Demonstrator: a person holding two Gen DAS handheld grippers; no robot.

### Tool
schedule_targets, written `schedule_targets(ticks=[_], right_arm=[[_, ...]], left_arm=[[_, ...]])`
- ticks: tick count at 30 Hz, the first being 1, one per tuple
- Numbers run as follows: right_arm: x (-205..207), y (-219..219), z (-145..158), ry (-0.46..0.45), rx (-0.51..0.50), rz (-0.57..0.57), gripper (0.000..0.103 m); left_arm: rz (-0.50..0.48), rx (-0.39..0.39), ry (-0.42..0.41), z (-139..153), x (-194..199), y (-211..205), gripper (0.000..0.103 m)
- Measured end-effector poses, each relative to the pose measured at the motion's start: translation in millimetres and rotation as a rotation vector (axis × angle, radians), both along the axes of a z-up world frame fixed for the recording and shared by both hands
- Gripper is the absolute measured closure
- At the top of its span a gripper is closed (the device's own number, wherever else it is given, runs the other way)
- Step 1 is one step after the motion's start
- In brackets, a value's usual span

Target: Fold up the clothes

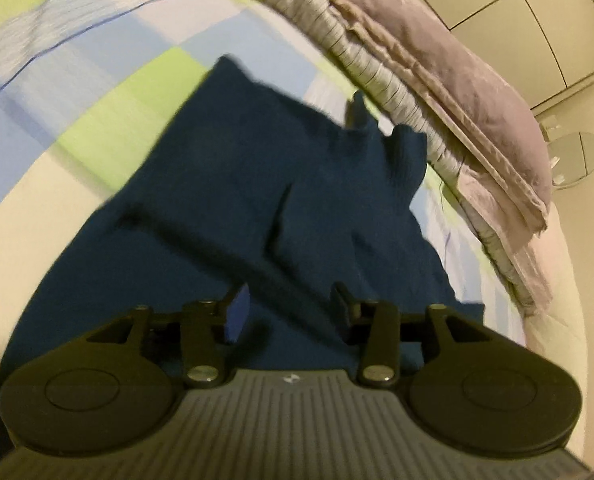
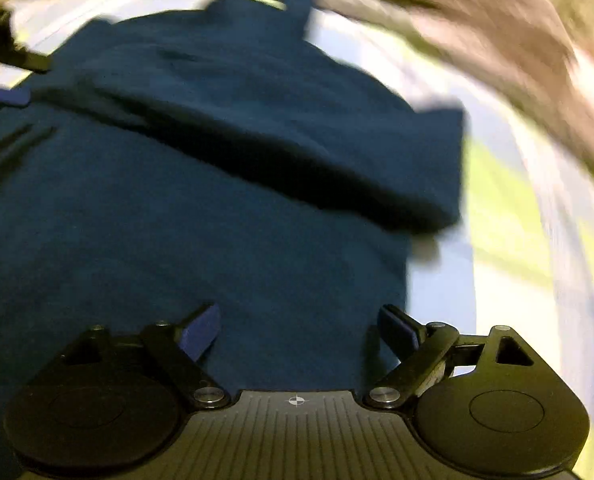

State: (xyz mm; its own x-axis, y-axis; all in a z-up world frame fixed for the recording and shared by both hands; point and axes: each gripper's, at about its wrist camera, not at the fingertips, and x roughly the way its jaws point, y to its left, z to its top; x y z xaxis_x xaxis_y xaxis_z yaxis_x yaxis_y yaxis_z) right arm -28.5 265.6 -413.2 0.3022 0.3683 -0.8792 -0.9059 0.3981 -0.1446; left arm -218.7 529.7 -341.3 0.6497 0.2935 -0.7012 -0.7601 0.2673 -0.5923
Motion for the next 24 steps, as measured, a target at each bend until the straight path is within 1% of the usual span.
schedule_targets(ticks=[2, 4, 5, 6, 7, 8, 9, 10, 12, 13, 14, 15, 17, 18, 20, 22, 24], right_arm=[[11.0, -8.7, 0.9, 0.09, 0.031, -0.096, 0.014], [8.1, -11.6, 1.7, 0.09, 0.042, -0.116, 0.014], [5.4, -12.7, 2.1, 0.083, 0.046, -0.12, 0.014], [4.3, -13.1, 1.5, 0.074, 0.05, -0.121, 0.014], [3.8, -13.4, 0.6, 0.065, 0.053, -0.121, 0.014], [4.8, -14.4, 0.1, 0.064, 0.056, -0.121, 0.014], [6.3, -15.6, -0.3, 0.066, 0.058, -0.121, 0.014], [7.8, -16.9, -0.7, 0.069, 0.061, -0.121, 0.014], [10.9, -19.4, -1.5, 0.074, 0.067, -0.121, 0.014], [12.4, -20.7, -1.8, 0.077, 0.07, -0.121, 0.014], [13.1, -20.5, -2.9, 0.078, 0.068, -0.119, 0.014], [13.4, -19.8, -4.1, 0.08, 0.065, -0.115, 0.014], [14.8, -16.5, -5.3, 0.083, 0.057, -0.111, 0.014], [15.8, -14.5, -6.1, 0.083, 0.054, -0.111, 0.014], [17.2, -11.2, -7.0, 0.083, 0.048, -0.111, 0.014], [17.6, -9.4, -6.2, 0.08, 0.04, -0.108, 0.014], [20.3, -5.1, -3.6, 0.069, 0.033, -0.107, 0.014]], left_arm=[[-0.003, 0.021, 0.043, -4.2, 15.0, 14.4, 0.059], [-0.014, 0.012, 0.068, -12.1, 27.8, 26.1, 0.059], [-0.034, 0.005, 0.07, -15.7, 33.0, 29.2, 0.061], [-0.062, 0.001, 0.069, -18.5, 38.5, 31.0, 0.068], [-0.088, 0.005, 0.073, -18.0, 42.2, 31.1, 0.094], [-0.114, 0.01, 0.077, -16.6, 45.6, 30.9, 0.094], [-0.127, 0.04, 0.064, -9.3, 45.1, 29.4, 0.095], [-0.131, 0.1, 0.045, 2.5, 42.1, 27.4, 0.095], [-0.141, 0.25, 0.015, 31.0, 33.2, 24.2, 0.095], [-0.131, 0.319, 0.031, 42.7, 28.2, 24.1, 0.095], [-0.115, 0.371, 0.056, 50.4, 22.3, 26.5, 0.095], [-0.086, 0.406, 0.086, 54.1, 14.3, 31.7, 0.096], [-0.057, 0.389, 0.136, 47.2, 1.2, 45.2, 0.096], [-0.062, 0.348, 0.152, 38.0, -3.0, 51.1, 0.095], [-0.084, 0.302, 0.187, 19.7, -3.5, 51.7, 0.095], [-0.106, 0.299, 0.23, 8.3, -1.0, 47.0, 0.095], [-0.083, 0.297, 0.207, 8.2, -6.9, 44.7, 0.095]])
